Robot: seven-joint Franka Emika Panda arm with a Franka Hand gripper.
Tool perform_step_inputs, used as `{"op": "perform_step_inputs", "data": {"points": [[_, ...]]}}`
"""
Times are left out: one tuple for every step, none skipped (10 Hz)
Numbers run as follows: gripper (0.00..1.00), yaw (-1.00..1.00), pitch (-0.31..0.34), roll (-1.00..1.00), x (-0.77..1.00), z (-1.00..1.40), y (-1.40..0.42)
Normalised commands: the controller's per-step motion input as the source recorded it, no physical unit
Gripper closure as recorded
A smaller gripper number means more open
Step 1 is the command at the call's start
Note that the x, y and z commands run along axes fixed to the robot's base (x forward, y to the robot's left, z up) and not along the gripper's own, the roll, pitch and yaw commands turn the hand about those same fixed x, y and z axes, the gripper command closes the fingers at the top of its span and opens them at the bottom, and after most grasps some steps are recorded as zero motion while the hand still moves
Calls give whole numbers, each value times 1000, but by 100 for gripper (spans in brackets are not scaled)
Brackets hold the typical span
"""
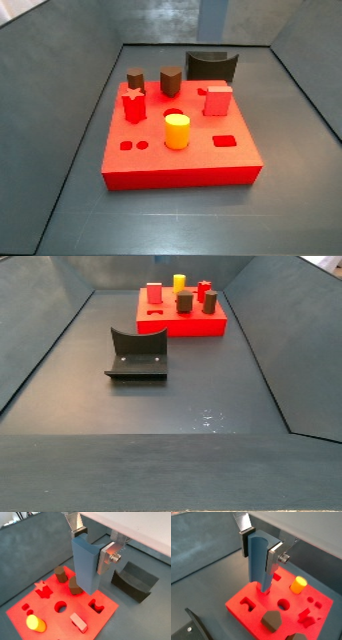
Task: Pick up the arch object. Move up. Place the arch object on the fixture. Regrasp the arch object. Move to above the board. Insert the arch object.
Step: Insert the arch object.
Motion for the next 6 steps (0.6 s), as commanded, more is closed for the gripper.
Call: {"op": "perform_step_inputs", "data": {"points": [[100,57,-100,314,0,-626,20],[100,226,-159,274,-11,-617,80],[100,603,-227,59,74,-589,214],[100,597,-259,0,146,-520,220],[100,477,-229,7,183,-529,49],[100,29,-124,0,37,-394,0]]}}
